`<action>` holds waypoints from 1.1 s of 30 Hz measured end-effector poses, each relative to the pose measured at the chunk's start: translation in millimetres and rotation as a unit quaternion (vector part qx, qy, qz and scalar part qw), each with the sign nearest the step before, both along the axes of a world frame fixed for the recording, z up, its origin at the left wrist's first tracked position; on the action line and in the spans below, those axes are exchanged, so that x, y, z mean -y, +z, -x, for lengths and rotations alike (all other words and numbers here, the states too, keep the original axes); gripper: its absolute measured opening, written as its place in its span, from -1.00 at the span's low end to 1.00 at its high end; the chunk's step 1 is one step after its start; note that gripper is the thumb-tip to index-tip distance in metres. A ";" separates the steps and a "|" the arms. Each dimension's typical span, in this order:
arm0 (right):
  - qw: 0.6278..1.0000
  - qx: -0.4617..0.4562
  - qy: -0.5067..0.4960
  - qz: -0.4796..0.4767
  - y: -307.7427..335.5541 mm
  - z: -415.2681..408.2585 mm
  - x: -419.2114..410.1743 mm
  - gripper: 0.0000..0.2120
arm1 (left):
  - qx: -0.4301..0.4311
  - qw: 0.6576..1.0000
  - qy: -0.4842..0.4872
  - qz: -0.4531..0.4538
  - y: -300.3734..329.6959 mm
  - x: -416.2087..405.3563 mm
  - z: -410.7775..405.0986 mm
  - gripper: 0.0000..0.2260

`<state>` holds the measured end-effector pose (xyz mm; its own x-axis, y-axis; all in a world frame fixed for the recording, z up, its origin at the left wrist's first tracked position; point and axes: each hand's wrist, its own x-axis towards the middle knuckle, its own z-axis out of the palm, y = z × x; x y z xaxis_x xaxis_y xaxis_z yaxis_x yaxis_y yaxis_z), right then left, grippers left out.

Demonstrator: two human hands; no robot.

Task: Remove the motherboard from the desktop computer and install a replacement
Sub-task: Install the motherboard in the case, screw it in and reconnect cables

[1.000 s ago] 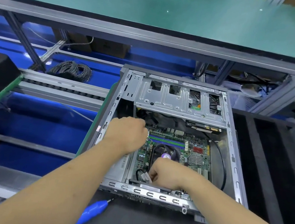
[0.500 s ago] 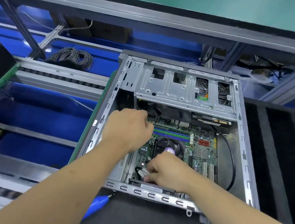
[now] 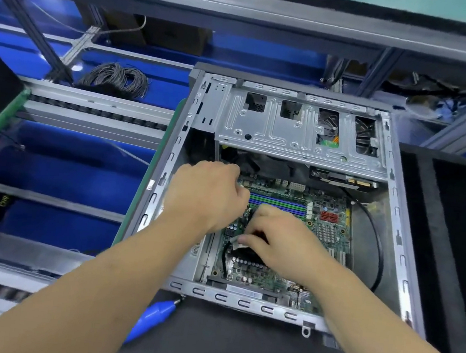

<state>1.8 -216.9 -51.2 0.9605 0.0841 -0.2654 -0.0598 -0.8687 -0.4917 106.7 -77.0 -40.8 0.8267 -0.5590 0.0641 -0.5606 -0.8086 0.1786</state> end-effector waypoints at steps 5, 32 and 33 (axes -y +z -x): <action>0.995 0.053 -0.005 0.079 -1.5 -23.0 -12.8 -0.70 | -0.003 1.000 -0.017 0.004 5.1 0.4 1.6 -0.84; 0.798 -0.288 0.178 0.499 15.7 60.5 48.0 -0.87 | -0.044 0.967 -0.224 -0.109 7.3 48.2 56.3 -0.57; 0.803 -0.286 0.179 0.491 16.5 60.9 49.4 -0.84 | -0.096 0.954 -0.246 -0.139 3.1 56.1 66.5 -0.40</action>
